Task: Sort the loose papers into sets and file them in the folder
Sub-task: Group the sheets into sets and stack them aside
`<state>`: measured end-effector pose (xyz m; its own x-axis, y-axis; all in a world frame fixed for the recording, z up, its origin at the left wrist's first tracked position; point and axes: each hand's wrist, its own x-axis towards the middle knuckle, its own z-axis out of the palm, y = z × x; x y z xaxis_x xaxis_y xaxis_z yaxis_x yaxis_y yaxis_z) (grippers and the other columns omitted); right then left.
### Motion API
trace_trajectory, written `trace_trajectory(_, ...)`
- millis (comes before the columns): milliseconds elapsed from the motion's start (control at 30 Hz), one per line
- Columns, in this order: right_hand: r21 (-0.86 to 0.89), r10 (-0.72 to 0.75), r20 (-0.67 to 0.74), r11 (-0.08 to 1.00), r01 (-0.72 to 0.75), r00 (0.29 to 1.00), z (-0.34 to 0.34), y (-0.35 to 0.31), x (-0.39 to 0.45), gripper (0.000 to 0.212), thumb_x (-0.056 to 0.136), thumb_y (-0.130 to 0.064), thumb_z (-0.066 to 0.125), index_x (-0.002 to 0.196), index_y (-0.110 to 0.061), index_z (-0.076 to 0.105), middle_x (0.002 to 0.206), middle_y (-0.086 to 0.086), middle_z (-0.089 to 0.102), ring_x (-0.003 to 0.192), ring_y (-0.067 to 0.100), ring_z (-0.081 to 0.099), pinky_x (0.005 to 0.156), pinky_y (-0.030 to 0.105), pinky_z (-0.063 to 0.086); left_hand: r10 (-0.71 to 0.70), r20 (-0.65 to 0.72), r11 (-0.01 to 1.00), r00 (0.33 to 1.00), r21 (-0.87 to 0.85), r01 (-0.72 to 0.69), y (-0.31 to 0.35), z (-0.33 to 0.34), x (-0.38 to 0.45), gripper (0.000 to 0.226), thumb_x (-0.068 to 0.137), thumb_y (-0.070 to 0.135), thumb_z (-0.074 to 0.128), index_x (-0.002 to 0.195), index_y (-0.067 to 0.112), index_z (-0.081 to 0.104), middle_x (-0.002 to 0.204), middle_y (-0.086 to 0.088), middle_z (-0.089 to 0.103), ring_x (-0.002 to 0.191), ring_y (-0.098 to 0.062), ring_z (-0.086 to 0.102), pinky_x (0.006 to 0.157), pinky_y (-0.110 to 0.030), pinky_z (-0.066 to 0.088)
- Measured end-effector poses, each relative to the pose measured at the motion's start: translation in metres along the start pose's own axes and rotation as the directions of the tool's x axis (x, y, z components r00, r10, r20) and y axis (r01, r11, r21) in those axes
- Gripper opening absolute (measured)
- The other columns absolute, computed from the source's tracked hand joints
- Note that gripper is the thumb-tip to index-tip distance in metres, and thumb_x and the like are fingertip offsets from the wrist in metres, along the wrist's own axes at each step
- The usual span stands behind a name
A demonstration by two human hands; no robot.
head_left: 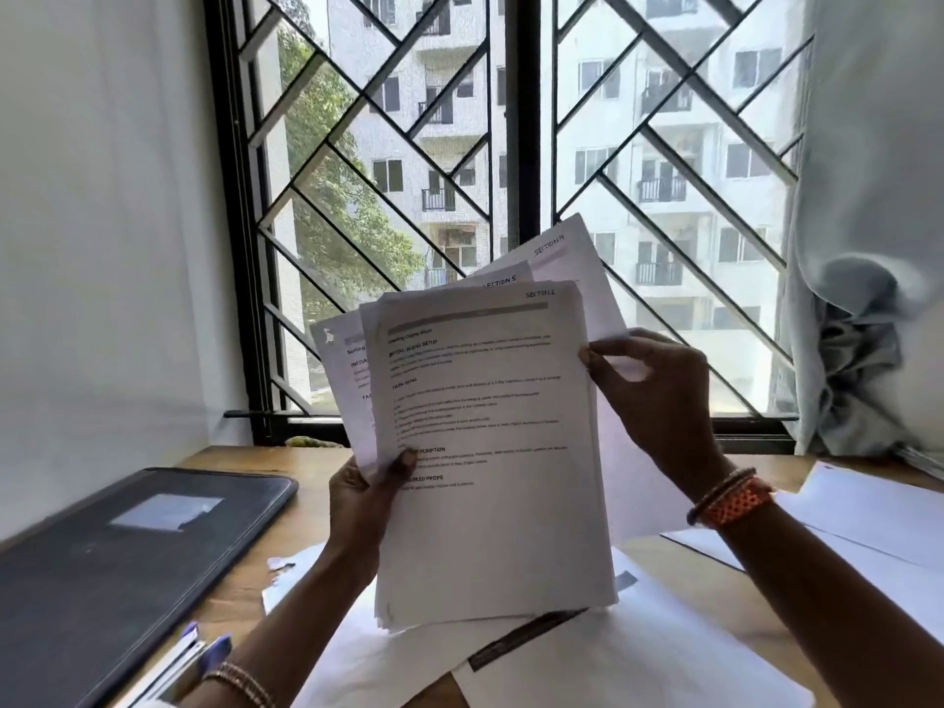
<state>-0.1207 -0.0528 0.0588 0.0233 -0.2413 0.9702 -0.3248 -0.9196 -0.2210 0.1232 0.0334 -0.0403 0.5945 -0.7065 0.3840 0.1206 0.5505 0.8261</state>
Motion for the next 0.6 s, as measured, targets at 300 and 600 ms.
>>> trace_trajectory(300, -0.045, -0.161, 0.078, 0.985, 0.165, 0.984, 0.016, -0.016, -0.012, 0.021, 0.087, -0.029, 0.060, 0.081, -0.015, 0.075, 0.084, -0.008, 0.070, 0.065, 0.016, 0.064, 0.054, 0.033, 0.052, 0.011, -0.060, 1.000, 0.998, -0.007, -0.011, -0.005, -0.002, 0.001, 0.011, 0.083, 0.003, 0.065, 0.089, 0.012, 0.067, 0.075, 0.000, 0.074, 0.063, -0.014, 0.067, 0.054, -0.030, 0.057)
trace_trajectory(600, -0.077, 0.009, 0.051, 0.997, -0.005, 0.999, 0.015, -0.014, -0.009, 0.035, 0.078, -0.046, 0.073, 0.099, -0.018, 0.073, 0.094, -0.005, 0.071, 0.074, 0.005, 0.058, 0.061, 0.021, 0.047, -0.011, -0.034, 0.999, 0.999, -0.035, 0.010, -0.003, -0.005, 0.001, 0.020, 0.075, 0.011, 0.069, 0.095, 0.011, 0.066, 0.080, -0.001, 0.074, 0.067, -0.016, 0.068, 0.058, -0.031, 0.058)
